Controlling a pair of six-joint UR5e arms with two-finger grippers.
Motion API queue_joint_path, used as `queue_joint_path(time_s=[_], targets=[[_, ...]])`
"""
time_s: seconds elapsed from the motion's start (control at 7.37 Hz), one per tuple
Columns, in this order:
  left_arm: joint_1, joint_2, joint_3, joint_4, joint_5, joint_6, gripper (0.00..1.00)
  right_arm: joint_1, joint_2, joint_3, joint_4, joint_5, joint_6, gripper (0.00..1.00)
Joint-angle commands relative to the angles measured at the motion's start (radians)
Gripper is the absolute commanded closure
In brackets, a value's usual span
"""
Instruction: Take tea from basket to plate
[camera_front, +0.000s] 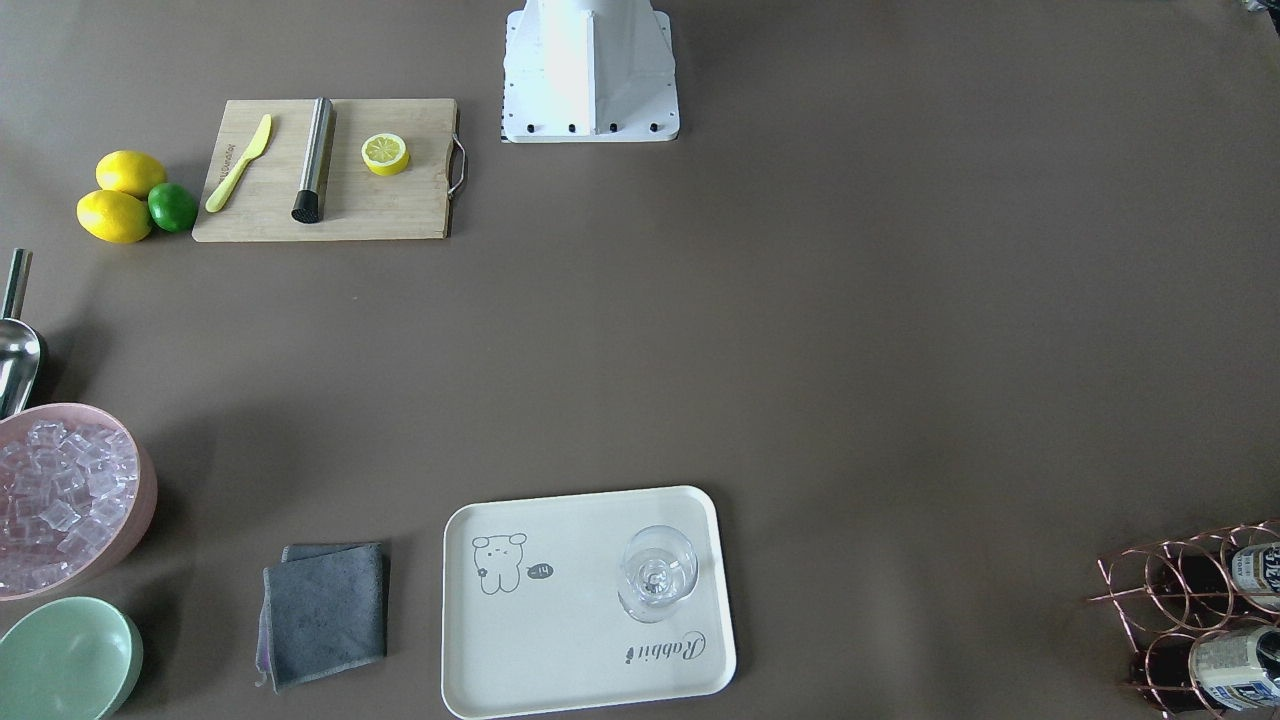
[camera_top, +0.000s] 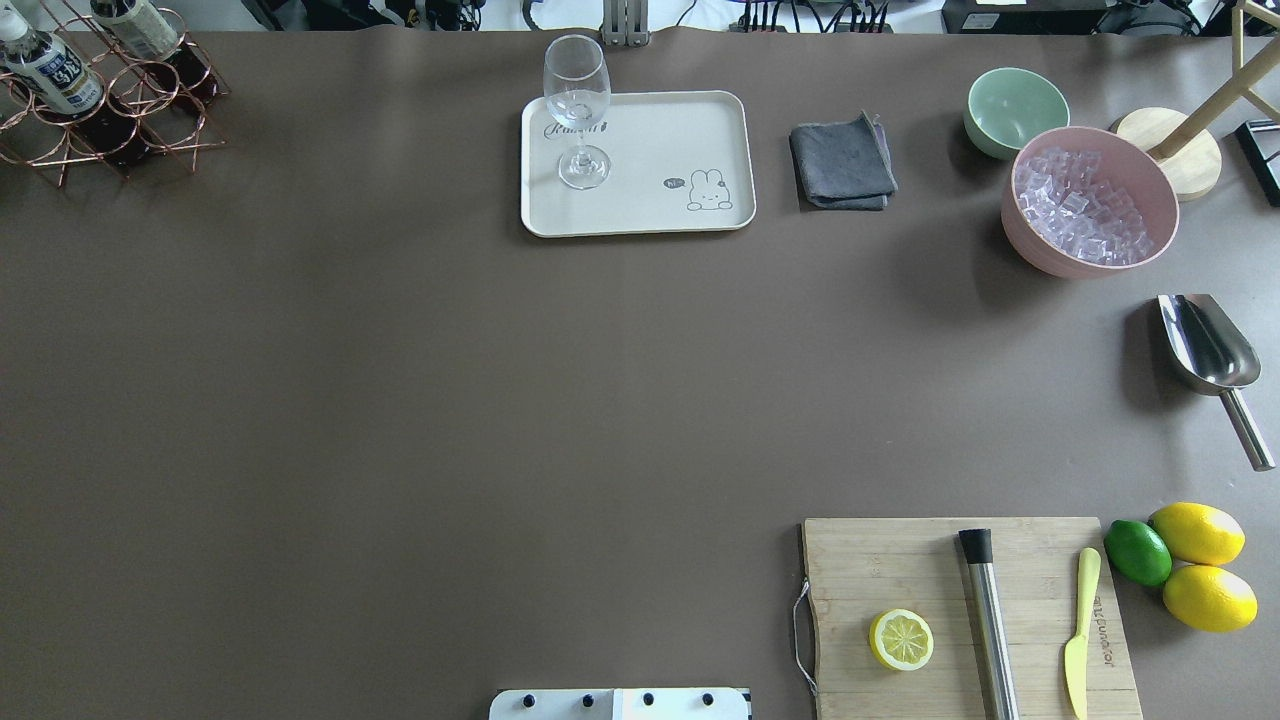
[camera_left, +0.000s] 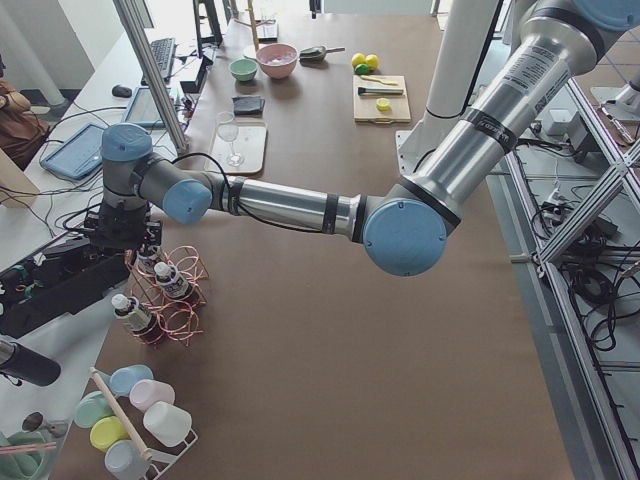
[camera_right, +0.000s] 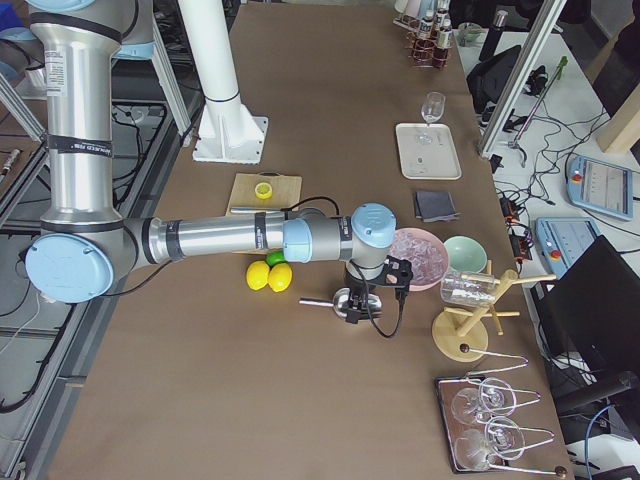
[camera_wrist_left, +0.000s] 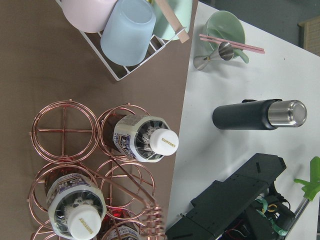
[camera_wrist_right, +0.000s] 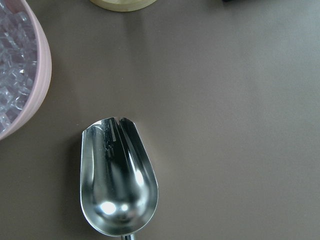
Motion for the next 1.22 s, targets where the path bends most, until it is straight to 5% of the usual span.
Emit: queue_joint_path(time_s=[0.0, 0.54, 0.81, 1.09], targets=[[0.02, 0.003, 0.0, -0.024, 0.003, -0.032, 0.24, 0.0, 0.0, -0.002, 0.0, -0.003, 0.0, 0.0], [0.022, 0.032, -0.021, -0.047, -0.002, -0.045, 1.0, 0.0, -0.001, -0.002, 0.0, -0.003, 0.0, 0.0], [0.014, 0.032, -0.073, -0.03, -0.008, -0.045, 1.0, -0.001, -0.001, -0.003, 0.0, -0.006, 0.0, 0.0], [0.022, 0.034, -0.226, 0.115, -0.006, -0.052, 1.0, -0.003, -0.001, -0.006, -0.001, -0.009, 0.0, 0.0]])
